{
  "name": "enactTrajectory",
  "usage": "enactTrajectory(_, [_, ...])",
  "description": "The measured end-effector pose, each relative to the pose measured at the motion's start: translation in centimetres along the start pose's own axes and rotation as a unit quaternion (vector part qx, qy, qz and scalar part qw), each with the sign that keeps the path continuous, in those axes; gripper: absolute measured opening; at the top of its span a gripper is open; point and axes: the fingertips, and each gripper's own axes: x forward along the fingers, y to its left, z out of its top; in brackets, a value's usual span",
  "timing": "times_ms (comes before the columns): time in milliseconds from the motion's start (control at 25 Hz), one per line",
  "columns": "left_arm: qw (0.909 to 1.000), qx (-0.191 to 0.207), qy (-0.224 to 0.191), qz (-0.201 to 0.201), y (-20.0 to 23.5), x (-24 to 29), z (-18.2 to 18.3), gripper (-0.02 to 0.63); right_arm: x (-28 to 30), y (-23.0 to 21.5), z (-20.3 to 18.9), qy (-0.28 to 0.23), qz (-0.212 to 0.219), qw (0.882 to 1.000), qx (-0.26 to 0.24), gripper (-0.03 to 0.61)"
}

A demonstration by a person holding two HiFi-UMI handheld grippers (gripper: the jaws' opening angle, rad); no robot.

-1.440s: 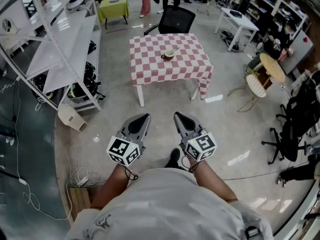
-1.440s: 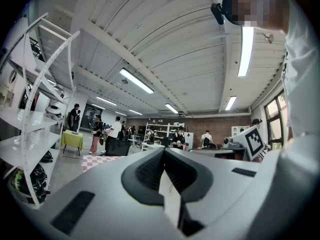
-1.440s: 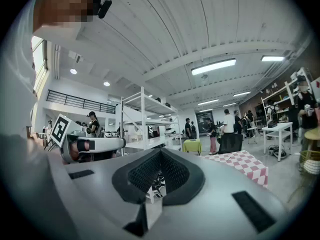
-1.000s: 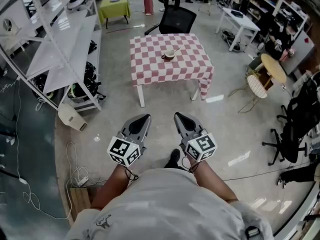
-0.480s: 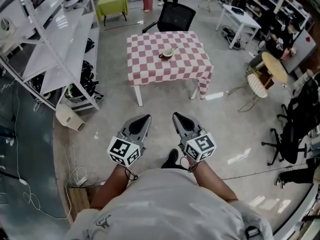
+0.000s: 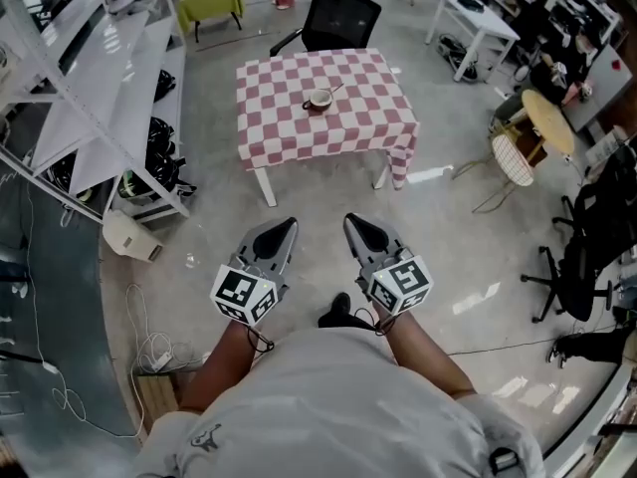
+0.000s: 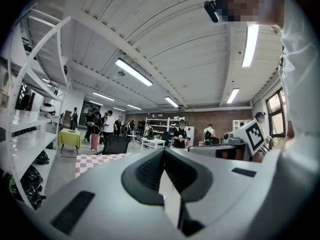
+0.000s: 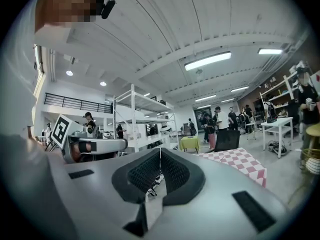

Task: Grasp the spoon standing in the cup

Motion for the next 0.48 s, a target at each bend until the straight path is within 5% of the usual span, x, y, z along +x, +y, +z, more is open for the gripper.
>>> enactTrajectory(480, [0.9999, 0.01, 0.007, -0.003, 0.7, 11.9, 0.0, 0.011, 1.8, -10.5, 1.1, 0.011, 0.019, 1.0, 0.003, 0.032])
